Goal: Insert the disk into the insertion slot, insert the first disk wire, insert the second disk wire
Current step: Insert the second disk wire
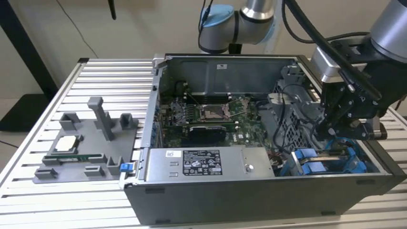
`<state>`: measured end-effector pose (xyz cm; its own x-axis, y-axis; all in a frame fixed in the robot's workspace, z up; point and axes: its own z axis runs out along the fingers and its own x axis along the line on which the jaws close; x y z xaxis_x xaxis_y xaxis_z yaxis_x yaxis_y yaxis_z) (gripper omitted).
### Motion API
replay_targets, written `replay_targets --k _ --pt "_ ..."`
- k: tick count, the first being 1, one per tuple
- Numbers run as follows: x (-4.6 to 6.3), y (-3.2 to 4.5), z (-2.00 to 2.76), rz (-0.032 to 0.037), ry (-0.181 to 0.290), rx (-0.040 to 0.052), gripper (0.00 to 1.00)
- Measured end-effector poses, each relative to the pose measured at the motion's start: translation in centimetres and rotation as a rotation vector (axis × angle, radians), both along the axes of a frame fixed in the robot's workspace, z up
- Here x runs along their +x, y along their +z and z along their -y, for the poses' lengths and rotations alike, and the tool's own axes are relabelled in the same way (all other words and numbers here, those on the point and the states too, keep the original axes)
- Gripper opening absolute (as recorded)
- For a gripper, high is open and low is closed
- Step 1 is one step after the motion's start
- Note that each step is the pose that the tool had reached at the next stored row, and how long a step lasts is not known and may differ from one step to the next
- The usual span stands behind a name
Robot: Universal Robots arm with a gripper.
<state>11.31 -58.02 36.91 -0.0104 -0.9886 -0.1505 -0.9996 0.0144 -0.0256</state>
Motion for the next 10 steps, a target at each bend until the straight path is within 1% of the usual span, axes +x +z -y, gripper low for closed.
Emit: replay_targets --k 4,7,10 --pt "0.03 -0.41 0.33 0.0014 -0.001 0.0177 0.0" --pt "0.25 -0.75 0.68 0.0015 -0.001 0.0304 0.0" --pt "0.54 -1.04 0.88 0.0015 -0.001 0.0339 0.0"
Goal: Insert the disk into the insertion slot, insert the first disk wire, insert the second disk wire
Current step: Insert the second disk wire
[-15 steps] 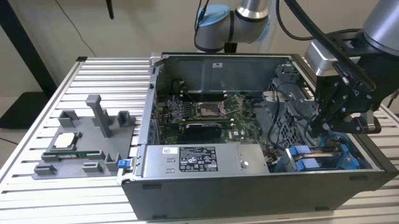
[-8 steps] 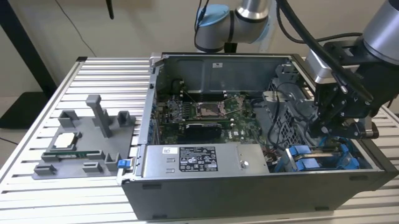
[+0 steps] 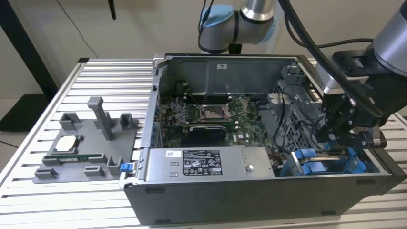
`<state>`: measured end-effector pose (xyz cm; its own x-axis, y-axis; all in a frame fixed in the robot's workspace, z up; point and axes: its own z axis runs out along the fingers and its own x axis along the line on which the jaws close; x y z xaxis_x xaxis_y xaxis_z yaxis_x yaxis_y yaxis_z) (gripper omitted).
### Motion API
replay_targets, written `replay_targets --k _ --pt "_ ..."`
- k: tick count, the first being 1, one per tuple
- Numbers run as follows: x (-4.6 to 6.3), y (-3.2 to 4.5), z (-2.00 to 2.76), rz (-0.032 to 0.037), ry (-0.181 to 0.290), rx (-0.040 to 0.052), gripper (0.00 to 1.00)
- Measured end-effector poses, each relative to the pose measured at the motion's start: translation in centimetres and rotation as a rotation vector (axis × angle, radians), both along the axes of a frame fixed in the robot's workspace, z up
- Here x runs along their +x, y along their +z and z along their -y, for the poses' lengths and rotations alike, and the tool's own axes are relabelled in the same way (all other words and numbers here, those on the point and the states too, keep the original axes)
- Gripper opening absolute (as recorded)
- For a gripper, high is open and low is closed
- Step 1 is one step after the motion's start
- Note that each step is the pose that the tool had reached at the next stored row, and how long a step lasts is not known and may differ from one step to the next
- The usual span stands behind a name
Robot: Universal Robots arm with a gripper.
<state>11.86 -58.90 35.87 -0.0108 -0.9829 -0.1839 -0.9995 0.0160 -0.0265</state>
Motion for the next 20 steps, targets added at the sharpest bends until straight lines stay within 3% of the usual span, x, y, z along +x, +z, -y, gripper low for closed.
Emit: replay_targets --k 7,20 --pt "0.9 -0.22 0.15 0.0002 0.002 0.0051 0.0" --pt "1.2 -1.09 0.47 0.0003 -0.007 0.0049 0.0"
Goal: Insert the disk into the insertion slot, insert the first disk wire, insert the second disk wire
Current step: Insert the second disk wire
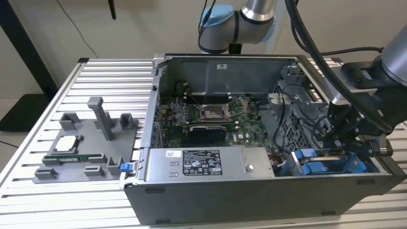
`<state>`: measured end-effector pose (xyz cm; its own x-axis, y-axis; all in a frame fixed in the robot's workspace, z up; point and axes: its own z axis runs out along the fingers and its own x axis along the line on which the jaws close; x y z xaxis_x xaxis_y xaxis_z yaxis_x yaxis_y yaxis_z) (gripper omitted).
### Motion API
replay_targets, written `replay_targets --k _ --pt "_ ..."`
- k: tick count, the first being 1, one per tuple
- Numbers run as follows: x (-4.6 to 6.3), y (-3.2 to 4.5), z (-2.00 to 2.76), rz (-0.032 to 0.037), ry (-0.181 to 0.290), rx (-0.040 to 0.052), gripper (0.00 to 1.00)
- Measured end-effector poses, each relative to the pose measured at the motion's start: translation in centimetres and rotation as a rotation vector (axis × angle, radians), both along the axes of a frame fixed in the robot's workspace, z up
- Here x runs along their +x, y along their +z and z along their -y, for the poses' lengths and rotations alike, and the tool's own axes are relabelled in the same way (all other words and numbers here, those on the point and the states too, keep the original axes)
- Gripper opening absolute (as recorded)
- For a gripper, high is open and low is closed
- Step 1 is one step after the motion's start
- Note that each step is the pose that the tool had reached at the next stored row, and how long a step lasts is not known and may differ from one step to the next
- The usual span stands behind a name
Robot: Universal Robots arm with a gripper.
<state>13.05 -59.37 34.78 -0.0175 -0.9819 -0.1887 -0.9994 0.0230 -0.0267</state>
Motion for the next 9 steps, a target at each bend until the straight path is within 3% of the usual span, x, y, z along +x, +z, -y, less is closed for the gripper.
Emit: replay_targets --k 9 --pt "0.23 -0.37 0.06 0.0 -0.008 0.0005 0.0"
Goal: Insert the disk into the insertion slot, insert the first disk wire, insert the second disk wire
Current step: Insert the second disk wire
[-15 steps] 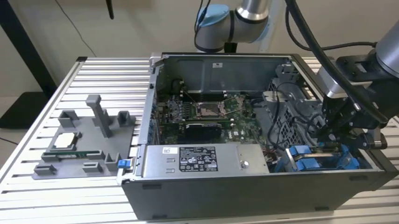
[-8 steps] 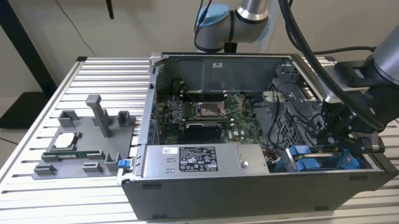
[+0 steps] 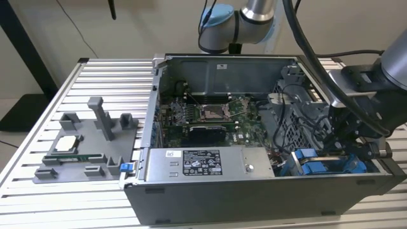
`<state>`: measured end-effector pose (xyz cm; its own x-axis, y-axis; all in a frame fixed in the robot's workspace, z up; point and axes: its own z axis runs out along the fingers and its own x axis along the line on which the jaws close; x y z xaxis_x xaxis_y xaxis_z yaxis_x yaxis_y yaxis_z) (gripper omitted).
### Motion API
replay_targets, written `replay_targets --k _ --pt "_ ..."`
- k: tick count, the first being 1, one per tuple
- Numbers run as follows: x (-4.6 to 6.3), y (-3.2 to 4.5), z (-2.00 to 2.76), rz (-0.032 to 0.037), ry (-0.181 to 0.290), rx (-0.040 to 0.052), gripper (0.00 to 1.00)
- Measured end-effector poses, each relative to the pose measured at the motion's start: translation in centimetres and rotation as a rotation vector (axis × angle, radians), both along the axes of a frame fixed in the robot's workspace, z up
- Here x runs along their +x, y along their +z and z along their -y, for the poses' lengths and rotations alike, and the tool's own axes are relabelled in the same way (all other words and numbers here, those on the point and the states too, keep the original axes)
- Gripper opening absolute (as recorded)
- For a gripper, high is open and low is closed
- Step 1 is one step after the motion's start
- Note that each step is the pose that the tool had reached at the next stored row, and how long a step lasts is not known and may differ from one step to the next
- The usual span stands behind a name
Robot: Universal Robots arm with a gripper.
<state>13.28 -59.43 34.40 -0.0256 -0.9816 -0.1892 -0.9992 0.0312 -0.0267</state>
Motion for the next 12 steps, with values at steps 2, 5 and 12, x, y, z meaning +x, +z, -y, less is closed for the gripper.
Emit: replay_targets --k 2,5,12 --pt "0.05 -0.06 0.02 0.0 0.0 0.0 0.0" --pt "0.13 -0.14 0.04 0.0 0.0 0.0 0.0" --pt "0.21 -0.34 0.06 0.0001 0.0 0.0005 0.0"
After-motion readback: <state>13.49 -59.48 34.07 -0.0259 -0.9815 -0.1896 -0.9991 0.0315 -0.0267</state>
